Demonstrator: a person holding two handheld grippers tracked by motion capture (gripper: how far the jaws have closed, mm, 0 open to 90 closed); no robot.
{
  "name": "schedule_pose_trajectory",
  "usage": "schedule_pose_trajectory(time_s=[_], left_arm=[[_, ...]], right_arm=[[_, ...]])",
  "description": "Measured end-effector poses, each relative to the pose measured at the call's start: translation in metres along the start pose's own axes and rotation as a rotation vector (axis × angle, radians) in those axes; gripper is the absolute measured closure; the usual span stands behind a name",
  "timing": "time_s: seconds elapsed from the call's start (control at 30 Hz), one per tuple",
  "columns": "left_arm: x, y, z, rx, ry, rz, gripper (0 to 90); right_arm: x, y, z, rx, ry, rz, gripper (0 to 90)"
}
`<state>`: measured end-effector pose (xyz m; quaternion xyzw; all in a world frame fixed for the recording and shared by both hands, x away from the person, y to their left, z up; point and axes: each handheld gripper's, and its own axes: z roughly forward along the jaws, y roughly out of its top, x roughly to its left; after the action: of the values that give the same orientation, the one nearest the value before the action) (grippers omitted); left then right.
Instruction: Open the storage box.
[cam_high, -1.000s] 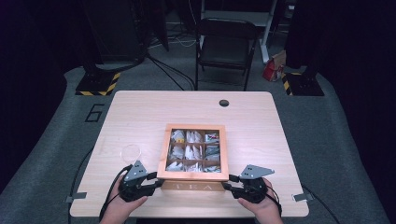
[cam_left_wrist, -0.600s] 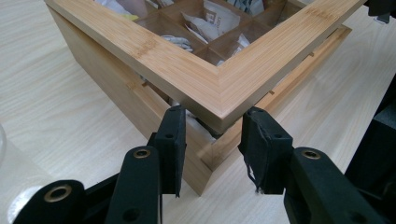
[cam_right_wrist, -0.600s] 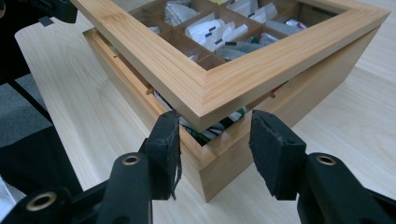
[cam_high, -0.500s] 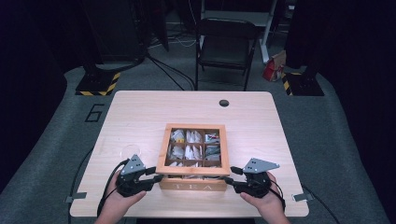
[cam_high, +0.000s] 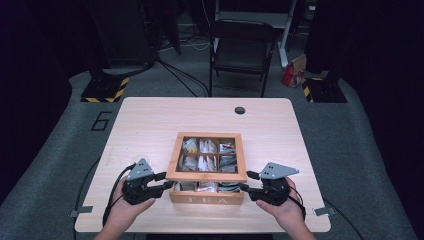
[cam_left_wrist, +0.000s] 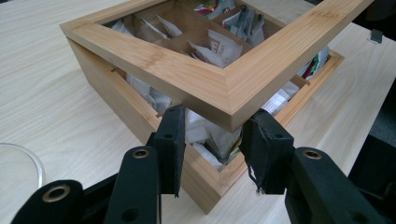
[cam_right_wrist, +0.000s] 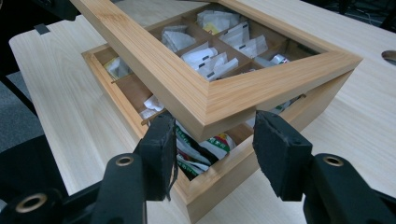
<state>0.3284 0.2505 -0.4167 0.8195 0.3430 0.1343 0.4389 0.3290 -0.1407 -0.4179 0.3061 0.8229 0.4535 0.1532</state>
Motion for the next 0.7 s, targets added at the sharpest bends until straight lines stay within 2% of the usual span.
schedule_pose_trajectory(time_s=[0.1,0.23,0.4,0.7], left_arm=[[0.001,0.004,0.0,-0.006,0.004,0.002,60.2],[0.003,0.009,-0.002,0.005,0.01,0.012,60.1],[0.004,0.014,-0.004,-0.013,0.022,0.006,59.0],[0.008,0.026,-0.01,-0.037,0.014,0.001,59.3]], right_arm=[[-0.001,0.004,-0.002,0.003,0.001,-0.008,49.1],[-0.003,0.009,-0.003,0.002,0.009,0.007,49.1],[-0.005,0.017,-0.006,-0.004,0.005,0.0,49.2],[-0.01,0.03,-0.01,-0.018,0.006,0.002,49.2]])
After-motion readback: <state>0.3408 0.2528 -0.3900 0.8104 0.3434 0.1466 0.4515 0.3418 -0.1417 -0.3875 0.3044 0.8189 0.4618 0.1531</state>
